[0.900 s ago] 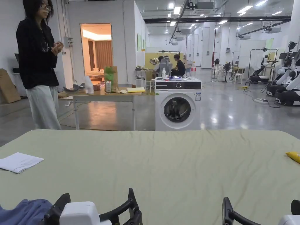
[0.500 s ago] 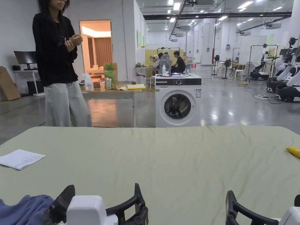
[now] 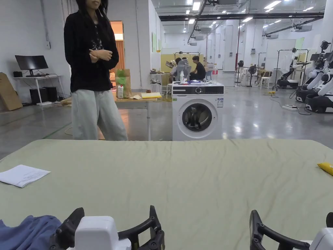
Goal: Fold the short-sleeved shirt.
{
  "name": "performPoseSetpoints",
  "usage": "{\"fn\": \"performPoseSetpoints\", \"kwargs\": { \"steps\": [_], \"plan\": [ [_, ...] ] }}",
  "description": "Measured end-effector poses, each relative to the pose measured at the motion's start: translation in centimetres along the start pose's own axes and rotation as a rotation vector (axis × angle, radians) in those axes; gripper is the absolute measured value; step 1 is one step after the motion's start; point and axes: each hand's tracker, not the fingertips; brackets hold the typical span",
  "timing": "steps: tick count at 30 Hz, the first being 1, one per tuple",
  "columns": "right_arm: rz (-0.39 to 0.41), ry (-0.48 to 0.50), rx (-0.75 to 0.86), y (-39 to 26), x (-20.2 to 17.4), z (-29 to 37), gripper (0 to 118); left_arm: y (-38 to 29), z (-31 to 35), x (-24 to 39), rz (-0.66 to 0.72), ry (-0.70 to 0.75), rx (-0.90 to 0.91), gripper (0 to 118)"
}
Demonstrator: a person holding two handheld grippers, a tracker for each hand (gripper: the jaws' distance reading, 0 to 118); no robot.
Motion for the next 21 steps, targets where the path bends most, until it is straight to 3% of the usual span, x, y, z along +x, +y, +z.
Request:
{"fn": "performPoseSetpoints", "kwargs": {
  "steps": [16,20,21],
  "plan": [
    [0.012,-0.004,-0.006,-0.08,0.04,-0.47,116,0.17,-0.71,-0.02,-0.013,-0.004,-0.014,110],
    [0.013,-0.007,0.009,-0.02,-0.11,-0.30,87,0.42,-0.36,0.30,-0.051,-0.016,0.007,93],
    [0.022,-0.020,0.011,0.02,-0.15,-0.36,53,0.40,-0.26,0.47,-0.069,-0.020,0.021,69]
  ]
}}
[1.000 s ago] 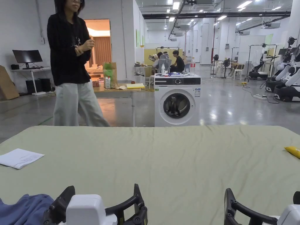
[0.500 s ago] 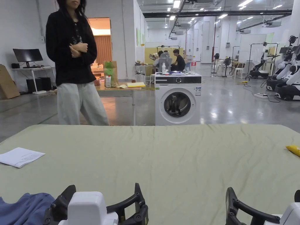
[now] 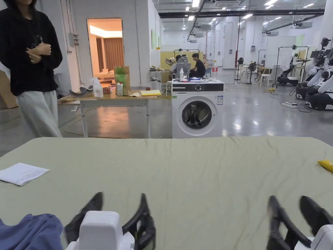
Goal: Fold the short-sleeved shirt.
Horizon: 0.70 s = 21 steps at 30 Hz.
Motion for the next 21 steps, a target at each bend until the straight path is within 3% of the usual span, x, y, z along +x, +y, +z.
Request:
{"fn": "performPoseSetpoints", "kwargs": {
  "steps": [1,2,7,15,18,21],
  "plan": [
    [0.012,-0.021,-0.008,0.0,0.0,-0.3,0,0.0,-0.1,0.0,-0.020,-0.002,-0.005,12],
    [-0.002,-0.020,-0.006,0.1,0.4,-0.3,0,-0.1,-0.3,0.0,-0.023,-0.023,-0.026,0],
    [-0.026,-0.070,-0.016,0.2,1.4,0.0,0,-0.4,-0.1,0.6,-0.024,-0.031,-0.056,0],
    [-0.043,-0.050,-0.047,0.2,0.8,-0.9,0,-0.6,0.2,-1.4,0.015,0.003,-0.075,0],
    [-0.057,0.032,-0.077,-0.3,-1.9,-2.6,0,-0.6,1.4,-4.5,-0.017,0.085,-0.078,0],
    [-0.069,0.183,-0.106,-0.4,-6.7,-3.8,0,-0.3,3.6,-9.9,-0.027,0.277,-0.084,0]
  ]
}}
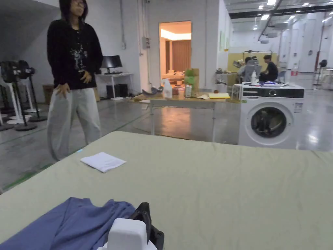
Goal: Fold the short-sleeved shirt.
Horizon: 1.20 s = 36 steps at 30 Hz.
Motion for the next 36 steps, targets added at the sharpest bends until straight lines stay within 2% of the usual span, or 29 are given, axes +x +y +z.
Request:
{"fn": "performPoseSetpoints", "kwargs": {
  "steps": [4,7,10,13,16,18,19,20,21,22,23,29,32,33,34,35,36],
  "plan": [
    [0.003,0.260,0.000,-0.2,-7.3,-1.3,0,-0.4,2.0,-6.6,-0.065,0.245,-0.016,0],
    [-0.016,0.354,-0.021,-0.2,-10.2,-2.0,0,-1.1,2.9,-8.7,-0.028,0.287,-0.042,0],
    [-0.026,0.359,-0.026,-0.1,-10.6,-2.7,0,-1.8,3.0,-9.2,-0.029,0.284,-0.062,0],
    [-0.038,0.350,-0.042,0.1,-9.3,-3.3,0,-1.2,1.8,-9.9,-0.030,0.263,-0.046,0],
    [-0.028,0.321,-0.066,-0.1,-7.3,-3.8,0,0.5,-2.8,-12.9,0.018,0.237,-0.101,0],
    [-0.003,0.283,-0.091,-0.4,-6.2,-3.9,0,0.9,-8.2,-15.8,0.033,0.135,-0.255,0],
    [0.005,0.265,-0.106,-0.6,-5.7,-4.2,0,0.7,-11.3,-17.2,0.020,0.052,-0.387,6],
    [0.005,0.250,-0.121,-0.9,-5.3,-4.5,0,-0.5,-14.3,-18.4,0.009,-0.047,-0.554,20],
    [0.000,0.238,-0.135,-1.3,-4.9,-4.6,0,-1.8,-16.6,-19.2,0.026,-0.131,-0.658,44],
    [-0.007,0.225,-0.153,-1.8,-4.5,-4.9,0,-3.4,-18.7,-19.7,0.044,-0.140,-0.733,76],
    [-0.013,0.215,-0.175,-2.3,-4.1,-5.1,0,-4.9,-20.3,-19.8,0.048,-0.156,-0.815,85],
    [-0.015,0.167,-0.289,-4.8,-2.8,-6.0,0,-11.6,-27.5,-18.2,0.018,-0.104,-1.005,85],
    [0.005,0.165,-0.325,-5.4,-2.7,-6.6,0,-14.2,-29.4,-16.8,-0.006,-0.138,-1.086,85],
    [0.013,0.166,-0.331,-5.5,-2.6,-6.5,0,-15.0,-29.9,-16.5,-0.016,-0.154,-1.101,88],
    [0.020,0.167,-0.335,-5.6,-2.5,-6.7,0,-15.8,-30.3,-16.0,-0.024,-0.149,-1.112,102],
    [0.024,0.168,-0.338,-5.8,-2.6,-6.7,0,-16.2,-30.1,-15.6,-0.033,-0.139,-1.097,109],
    [0.025,0.167,-0.340,-5.9,-2.6,-6.8,0,-16.5,-30.1,-15.6,-0.023,-0.152,-1.070,111]
  ]
}}
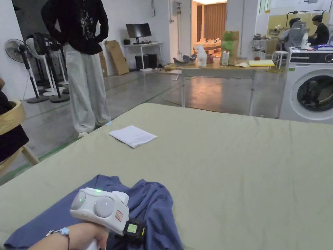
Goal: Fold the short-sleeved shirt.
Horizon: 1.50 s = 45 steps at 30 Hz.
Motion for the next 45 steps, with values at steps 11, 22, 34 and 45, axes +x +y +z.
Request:
{"fn": "performPoseSetpoints", "kwargs": {
  "steps": [11,22,34,45],
  "plan": [
    [-0.004,0.054,-0.011,-0.3,-0.2,0.3,0,-2.4,3.9,0.8,-0.084,0.084,0.187,0],
    [-0.033,0.052,0.046,2.2,1.4,3.1,0,-0.3,20.3,-4.6,0.076,0.041,0.495,0],
    [-0.123,-0.021,0.133,4.3,5.3,6.2,0,7.9,41.4,7.9,-0.139,-0.112,0.886,0],
    [-0.176,-0.215,0.234,5.8,11.2,11.6,0,13.2,42.5,28.6,-0.395,-0.536,0.914,0]
  ]
}}
